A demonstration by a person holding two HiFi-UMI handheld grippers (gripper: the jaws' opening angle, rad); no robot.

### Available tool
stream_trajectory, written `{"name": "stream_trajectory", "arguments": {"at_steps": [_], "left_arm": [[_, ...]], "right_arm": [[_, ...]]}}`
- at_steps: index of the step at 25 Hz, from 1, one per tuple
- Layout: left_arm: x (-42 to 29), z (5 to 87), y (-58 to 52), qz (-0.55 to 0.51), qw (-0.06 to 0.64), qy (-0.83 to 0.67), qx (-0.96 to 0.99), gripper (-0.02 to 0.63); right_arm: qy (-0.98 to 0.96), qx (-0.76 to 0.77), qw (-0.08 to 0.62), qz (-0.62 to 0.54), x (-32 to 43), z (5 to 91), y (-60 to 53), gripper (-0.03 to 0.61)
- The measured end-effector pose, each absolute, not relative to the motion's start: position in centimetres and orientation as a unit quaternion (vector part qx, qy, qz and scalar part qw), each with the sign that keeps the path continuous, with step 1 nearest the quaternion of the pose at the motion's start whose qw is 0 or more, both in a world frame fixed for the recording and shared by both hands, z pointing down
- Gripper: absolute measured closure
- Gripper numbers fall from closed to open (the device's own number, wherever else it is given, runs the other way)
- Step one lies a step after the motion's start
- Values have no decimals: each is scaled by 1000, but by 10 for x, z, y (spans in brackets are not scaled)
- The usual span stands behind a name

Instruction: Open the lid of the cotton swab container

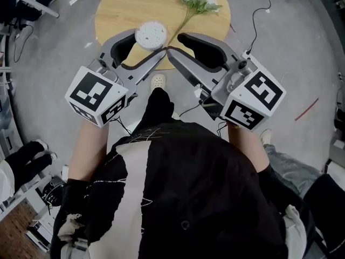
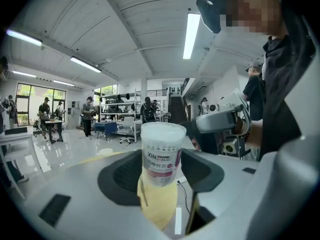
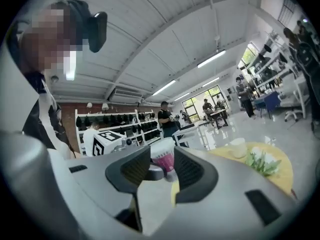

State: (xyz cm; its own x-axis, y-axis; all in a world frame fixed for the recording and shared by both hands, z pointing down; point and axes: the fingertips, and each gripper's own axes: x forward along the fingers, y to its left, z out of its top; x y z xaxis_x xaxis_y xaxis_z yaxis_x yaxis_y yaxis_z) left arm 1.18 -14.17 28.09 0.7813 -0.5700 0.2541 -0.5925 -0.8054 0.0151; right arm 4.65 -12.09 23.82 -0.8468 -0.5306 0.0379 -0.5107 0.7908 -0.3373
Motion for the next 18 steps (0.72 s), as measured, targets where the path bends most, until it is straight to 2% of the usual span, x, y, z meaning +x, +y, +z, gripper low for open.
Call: {"name": "stream_trajectory", "arguments": {"at_steps": [4,9,18], "left_arm": [[9,274,-129,140,33,-305,941,357],[11,276,-119,167,23,-296,940,357],[19,287,-114,174,48,-277,944,357]], "right_arm": [[957,-273,-1,-94,29,226,-111,386],[960,-270,-20,-65,16,224,-105,329],[951,-302,-61,-28,14,234,-108,328]]}}
